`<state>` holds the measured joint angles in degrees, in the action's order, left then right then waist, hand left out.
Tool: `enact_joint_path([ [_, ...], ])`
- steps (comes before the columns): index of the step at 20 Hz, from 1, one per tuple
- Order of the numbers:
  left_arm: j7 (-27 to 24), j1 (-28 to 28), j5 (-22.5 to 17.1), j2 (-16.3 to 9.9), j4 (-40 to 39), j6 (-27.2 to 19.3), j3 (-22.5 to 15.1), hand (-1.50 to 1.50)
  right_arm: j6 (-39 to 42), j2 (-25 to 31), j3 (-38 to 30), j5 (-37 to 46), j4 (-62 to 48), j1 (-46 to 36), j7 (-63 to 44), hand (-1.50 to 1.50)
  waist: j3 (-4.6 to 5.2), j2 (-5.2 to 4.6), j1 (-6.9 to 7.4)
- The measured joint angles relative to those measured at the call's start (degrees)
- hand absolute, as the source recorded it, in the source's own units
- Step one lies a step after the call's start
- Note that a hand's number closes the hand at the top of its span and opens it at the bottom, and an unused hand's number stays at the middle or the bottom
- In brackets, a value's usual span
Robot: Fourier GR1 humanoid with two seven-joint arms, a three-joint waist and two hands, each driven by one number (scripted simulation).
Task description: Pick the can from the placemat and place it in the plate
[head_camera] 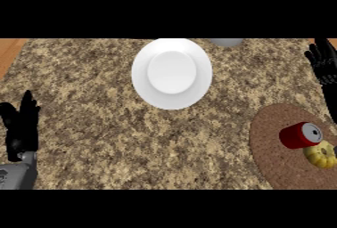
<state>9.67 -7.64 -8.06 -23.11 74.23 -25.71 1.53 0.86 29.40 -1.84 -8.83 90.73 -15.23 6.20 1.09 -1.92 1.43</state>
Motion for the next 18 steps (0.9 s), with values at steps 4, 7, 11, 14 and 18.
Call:
enact_joint_path([
  [4, -4.49, 0.36, -0.19, 1.67, 0.37, 4.04, -2.36, 0.0, -4.07, -3.94, -0.96, -1.25, -4.48, -2.34, -5.28, 1.5, -0.63, 1.03, -0.39],
  [7, -8.02, 0.21, -0.25, 2.01, 2.54, 8.34, -5.1, 0.0, -8.0, -3.35, -1.59, 1.23, -8.03, -2.36, -9.65, 1.5, -0.33, 1.01, -0.63],
  [11, -10.56, 0.85, -1.39, 2.47, 3.95, 13.36, -7.58, 0.0, -22.55, -5.95, -4.04, 9.46, -11.3, -1.04, -9.53, -1.5, -0.68, 1.33, -1.01],
  [14, -13.73, 2.33, -1.92, 2.95, 3.61, 16.22, -8.43, 0.0, -32.18, -12.13, -3.07, 14.31, -13.05, 0.74, -4.91, -1.5, -0.9, 1.52, -0.93],
  [18, -15.62, 4.08, -2.93, 2.47, 3.96, 19.4, -7.87, 0.0, -40.5, -17.24, -0.04, 20.63, -11.43, 5.39, -1.62, -1.5, -1.0, 1.82, -1.27],
])
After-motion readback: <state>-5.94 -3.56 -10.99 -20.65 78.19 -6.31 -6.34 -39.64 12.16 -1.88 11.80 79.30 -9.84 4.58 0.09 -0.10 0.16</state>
